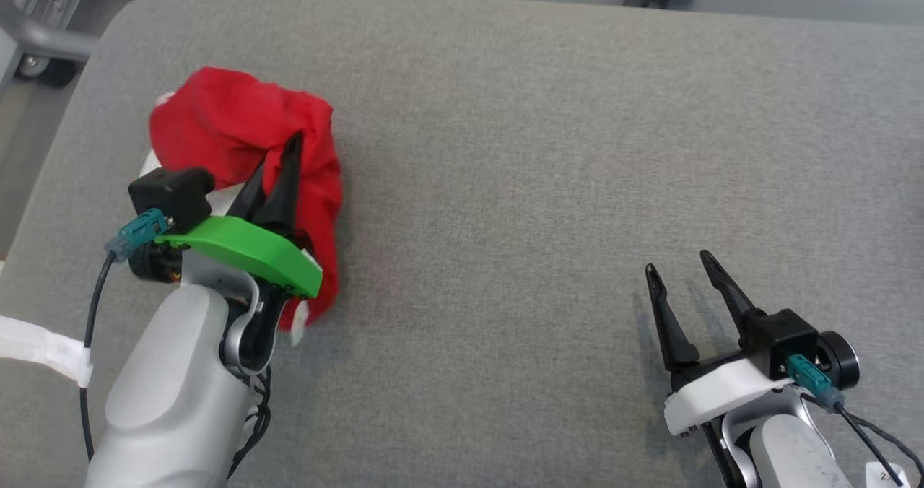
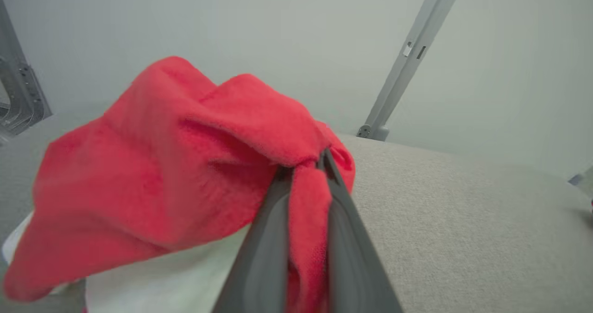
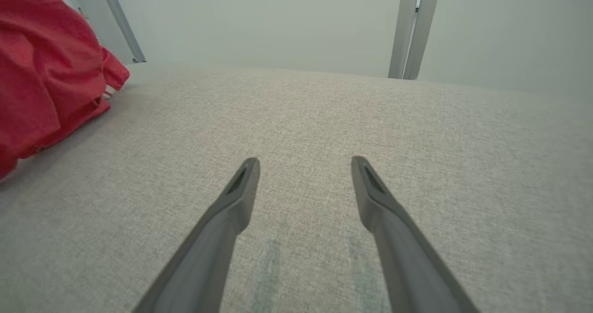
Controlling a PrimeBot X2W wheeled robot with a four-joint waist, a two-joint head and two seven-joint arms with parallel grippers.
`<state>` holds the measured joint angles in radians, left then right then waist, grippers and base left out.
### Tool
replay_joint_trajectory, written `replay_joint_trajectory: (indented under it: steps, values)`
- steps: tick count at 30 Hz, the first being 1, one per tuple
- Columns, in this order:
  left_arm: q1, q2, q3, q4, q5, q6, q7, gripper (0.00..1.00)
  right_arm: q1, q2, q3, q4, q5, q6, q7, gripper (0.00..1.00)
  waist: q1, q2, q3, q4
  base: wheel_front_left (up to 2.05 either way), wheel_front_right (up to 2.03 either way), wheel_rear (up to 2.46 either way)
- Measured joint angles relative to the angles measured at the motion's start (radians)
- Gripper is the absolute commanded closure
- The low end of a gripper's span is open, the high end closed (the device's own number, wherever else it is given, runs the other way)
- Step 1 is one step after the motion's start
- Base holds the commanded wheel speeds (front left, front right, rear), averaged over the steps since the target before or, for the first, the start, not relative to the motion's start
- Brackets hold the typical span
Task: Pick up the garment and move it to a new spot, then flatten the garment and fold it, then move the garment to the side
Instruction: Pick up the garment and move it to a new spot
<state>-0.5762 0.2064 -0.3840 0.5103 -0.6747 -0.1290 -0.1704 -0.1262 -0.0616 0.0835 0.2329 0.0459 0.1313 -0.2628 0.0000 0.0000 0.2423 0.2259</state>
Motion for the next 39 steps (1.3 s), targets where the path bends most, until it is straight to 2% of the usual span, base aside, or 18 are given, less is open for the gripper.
replay_joint_trajectory:
  steps: [5, 11, 17, 20, 24, 29, 33, 34, 35, 36, 39]
  values:
    - [0.034, -0.009, -0.036, -0.263, -0.014, 0.015, 0.076, 1.0, 0.033, 0.008, -0.011, -0.007, 0.018, 0.0, 0.0, 0.0, 0.0, 0.0, -0.055, -0.074, 0.0, 0.0, 0.0]
    - [0.098, -0.045, -0.114, -0.548, -0.016, 0.085, 0.193, 1.0, 0.062, 0.01, -0.024, -0.014, 0.038, 0.0, 0.0, 0.0, 0.0, 0.0, -0.098, -0.197, 0.0, 0.0, 0.0]
    - [0.154, -0.067, -0.192, -0.659, -0.007, 0.141, 0.285, 1.0, 0.078, 0.01, -0.027, -0.02, 0.073, 0.0, 0.0, 0.0, 0.0, 0.0001, -0.121, -0.327, 0.0, 0.0, 0.0]
    - [0.172, -0.074, -0.209, -0.619, -0.003, 0.158, 0.297, 1.0, 0.085, 0.01, -0.033, -0.02, 0.085, 0.0, 0.0, 0.0, 0.0, 0.0, -0.127, -0.387, 0.0, 0.0, 0.0]
    - [0.197, -0.07, -0.214, -0.454, -0.012, 0.158, 0.296, 1.0, 0.088, 0.01, -0.034, -0.02, 0.099, 0.0, 0.0, 0.0, 0.0, 0.0, -0.128, -0.454, 0.0, 0.0, 0.0]
    - [0.194, -0.076, -0.204, -0.177, -0.02, 0.122, 0.235, 1.0, 0.09, 0.01, -0.035, -0.019, 0.104, 0.0, 0.0, 0.0, 0.0, 0.0001, -0.121, -0.502, 0.0, 0.0, 0.0]
    - [0.167, -0.093, -0.202, -0.008, -0.014, 0.1, 0.164, 1.0, 0.085, 0.011, -0.037, -0.02, 0.103, 0.0, 0.0, 0.0, 0.0, 0.0001, -0.109, -0.499, 0.0, 0.0, 0.0]
    - [0.159, -0.105, -0.203, 0.014, -0.015, 0.093, 0.147, 0.89, 0.085, 0.011, -0.041, -0.021, 0.102, 0.0, 0.0, 0.0, 0.0, 0.0, -0.108, -0.494, 0.0, 0.0, 0.0]
    - [0.153, -0.116, -0.206, 0.031, -0.019, 0.084, 0.133, 0.55, 0.086, 0.011, -0.048, -0.02, 0.1, 0.0, 0.0, 0.0, 0.0, 0.0, -0.107, -0.487, 0.0, 0.0, 0.0]
    - [0.15, -0.123, -0.207, 0.041, -0.024, 0.078, 0.123, 0.0, 0.087, 0.01, -0.05, -0.018, 0.096, 0.0, 0.0, 0.0, 0.0, 0.0, -0.107, -0.481, 0.0, 0.0, 0.0]
    - [0.152, -0.131, -0.208, 0.044, -0.044, 0.065, 0.091, 0.0, 0.094, 0.011, -0.054, -0.011, 0.084, 0.0, 0.0, 0.0, 0.0, 0.0, -0.113, -0.454, 0.0, 0.0, 0.0]
